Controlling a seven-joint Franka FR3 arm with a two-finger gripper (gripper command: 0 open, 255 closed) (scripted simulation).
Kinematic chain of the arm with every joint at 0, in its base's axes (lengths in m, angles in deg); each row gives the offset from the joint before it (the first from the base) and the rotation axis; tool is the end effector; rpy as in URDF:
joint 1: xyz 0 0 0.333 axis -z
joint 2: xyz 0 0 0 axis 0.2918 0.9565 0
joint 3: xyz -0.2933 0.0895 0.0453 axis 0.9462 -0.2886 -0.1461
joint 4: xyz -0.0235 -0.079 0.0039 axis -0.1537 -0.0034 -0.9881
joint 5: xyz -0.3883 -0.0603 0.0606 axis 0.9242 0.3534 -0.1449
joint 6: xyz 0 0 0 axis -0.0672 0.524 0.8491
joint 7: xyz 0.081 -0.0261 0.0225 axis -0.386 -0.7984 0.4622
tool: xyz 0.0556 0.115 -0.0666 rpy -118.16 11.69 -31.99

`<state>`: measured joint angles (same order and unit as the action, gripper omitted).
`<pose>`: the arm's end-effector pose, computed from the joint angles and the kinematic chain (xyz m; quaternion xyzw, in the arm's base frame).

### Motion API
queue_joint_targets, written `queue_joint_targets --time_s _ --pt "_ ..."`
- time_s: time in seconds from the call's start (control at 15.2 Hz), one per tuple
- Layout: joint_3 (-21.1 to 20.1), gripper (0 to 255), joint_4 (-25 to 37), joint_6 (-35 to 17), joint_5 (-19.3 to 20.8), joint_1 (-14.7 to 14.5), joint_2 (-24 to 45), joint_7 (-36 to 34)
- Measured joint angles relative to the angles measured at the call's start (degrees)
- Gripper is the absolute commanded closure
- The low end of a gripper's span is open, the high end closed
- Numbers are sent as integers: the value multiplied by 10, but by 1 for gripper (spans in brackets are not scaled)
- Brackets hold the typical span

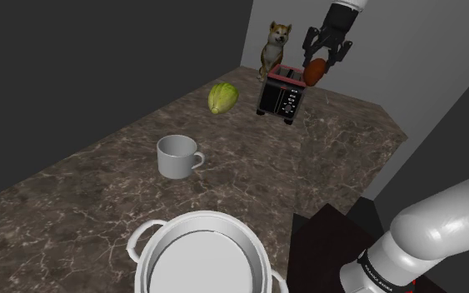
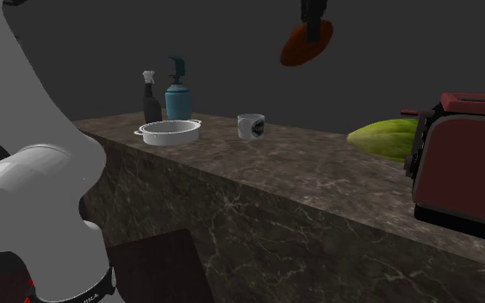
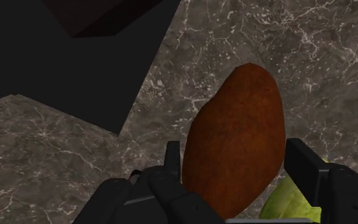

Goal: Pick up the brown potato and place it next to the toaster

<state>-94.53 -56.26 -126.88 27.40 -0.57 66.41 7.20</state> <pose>0.4583 -0.0465 0.6723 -0.9626 0.2669 -0.0223 0.0418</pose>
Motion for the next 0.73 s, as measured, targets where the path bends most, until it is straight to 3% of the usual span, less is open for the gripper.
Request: queue_joint_targets --time_s 0.53,0.73 --pt "64 255 74 19 13 39 64 103" --pt "70 255 50 1 14 44 60 115"
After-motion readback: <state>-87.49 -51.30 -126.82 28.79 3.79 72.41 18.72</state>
